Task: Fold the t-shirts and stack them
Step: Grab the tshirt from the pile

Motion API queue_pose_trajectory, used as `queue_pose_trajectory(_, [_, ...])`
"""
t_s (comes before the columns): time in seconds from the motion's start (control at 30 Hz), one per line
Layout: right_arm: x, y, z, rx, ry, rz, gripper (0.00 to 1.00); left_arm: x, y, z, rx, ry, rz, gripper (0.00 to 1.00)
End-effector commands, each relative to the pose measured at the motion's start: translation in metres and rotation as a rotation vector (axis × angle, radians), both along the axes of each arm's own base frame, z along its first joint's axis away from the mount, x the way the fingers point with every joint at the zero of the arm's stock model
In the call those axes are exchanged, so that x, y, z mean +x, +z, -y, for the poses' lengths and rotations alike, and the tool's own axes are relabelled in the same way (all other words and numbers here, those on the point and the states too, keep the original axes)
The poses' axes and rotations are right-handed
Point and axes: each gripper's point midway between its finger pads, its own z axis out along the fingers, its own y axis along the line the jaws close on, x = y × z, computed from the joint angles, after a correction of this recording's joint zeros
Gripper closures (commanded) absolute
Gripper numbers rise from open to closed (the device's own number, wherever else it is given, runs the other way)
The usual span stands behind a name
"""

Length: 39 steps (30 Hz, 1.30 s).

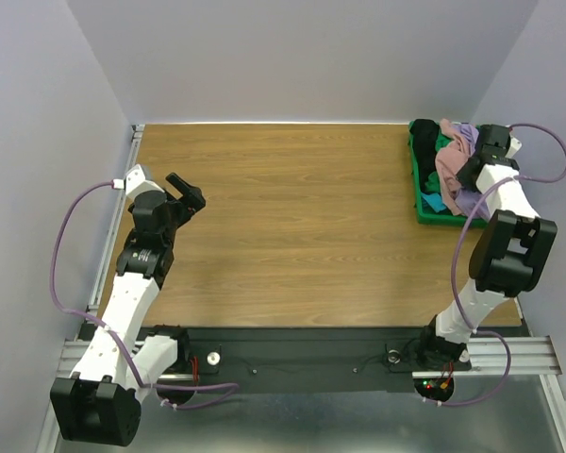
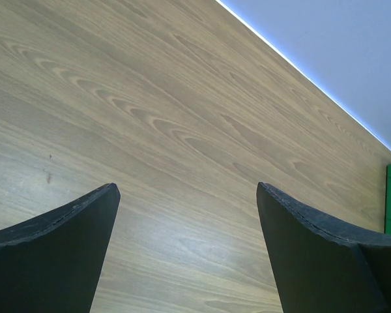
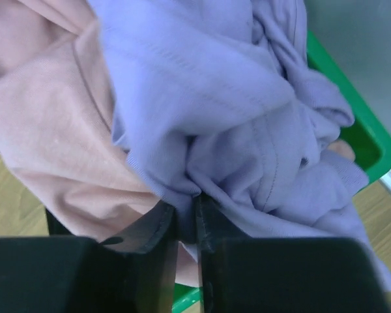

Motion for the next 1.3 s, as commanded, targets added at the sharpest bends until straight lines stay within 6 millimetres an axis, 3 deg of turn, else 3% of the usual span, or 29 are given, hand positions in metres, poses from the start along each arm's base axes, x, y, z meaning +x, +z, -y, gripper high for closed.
queue_pose_trajectory(0.0, [0.02, 0.058, 0.004, -0.04, 0.048, 0.139, 0.91, 0.005, 0.014, 0.002, 0.004, -0.015, 0.053, 0.01])
queue_pose_trajectory(0.1, [0.017, 0.085, 0.007, -0.078, 0.04, 0.185, 0.96, 0.004, 0.015, 0.003, 0.004, -0.023, 0.057, 0.01])
queue_pose_trajectory(0.23, [0.005, 0.14, 0.01, -0.164, 0.055, 0.27, 0.92, 0.002, 0.019, 0.003, 0.0, -0.025, 0.069, 0.01])
queue_pose_trajectory(0.37, [-0.001, 0.182, 0.01, -0.21, 0.054, 0.343, 0.96, 0.001, 0.026, 0.005, -0.008, -0.033, 0.086, 0.01])
queue_pose_trajectory(0.5, [0.0, 0.228, 0.0, -0.239, 0.125, 0.431, 0.9, -0.001, 0.03, 0.004, -0.007, -0.032, 0.095, 0.01])
queue_pose_trajectory(0.6, [0.002, 0.224, -0.004, -0.224, 0.155, 0.427, 0.9, -0.001, 0.028, 0.004, -0.022, -0.023, 0.095, 0.01])
queue_pose_trajectory(0.77, [0.019, 0.173, -0.011, -0.145, 0.212, 0.333, 1.0, 0.0, 0.027, 0.005, -0.011, -0.031, 0.083, 0.01])
queue_pose_trajectory(0.87, [0.026, 0.174, -0.02, -0.1, 0.246, 0.359, 1.0, 0.0, 0.029, 0.001, -0.004, -0.01, 0.081, 0.01])
queue_pose_trajectory(1.0, [0.035, 0.225, -0.057, -0.026, 0.406, 0.505, 1.0, 0.0, 0.031, -0.001, -0.013, 0.002, 0.088, 0.01])
queue_pose_trajectory(1.03, [0.037, 0.236, -0.076, 0.021, 0.479, 0.545, 1.0, 0.0, 0.031, 0.0, -0.016, 0.001, 0.087, 0.01])
queue_pose_trajectory(1.07, [0.039, 0.257, -0.103, 0.041, 0.548, 0.592, 1.0, 0.001, 0.031, 0.0, -0.025, 0.002, 0.089, 0.01])
queue_pose_trajectory(1.13, [0.04, 0.273, -0.147, 0.048, 0.655, 0.618, 1.0, 0.001, 0.031, 0.002, -0.035, -0.003, 0.089, 0.01])
queue_pose_trajectory(1.17, [0.036, 0.286, -0.2, 0.029, 0.775, 0.637, 1.0, 0.001, 0.032, 0.002, -0.038, -0.004, 0.092, 0.01])
queue_pose_trajectory(1.23, [0.029, 0.299, -0.249, 0.025, 0.863, 0.663, 1.0, 0.0, 0.035, 0.004, -0.044, -0.014, 0.098, 0.01])
queue_pose_trajectory(1.27, [0.017, 0.317, -0.295, 0.053, 0.961, 0.707, 1.0, -0.001, 0.036, 0.004, -0.046, -0.01, 0.099, 0.01])
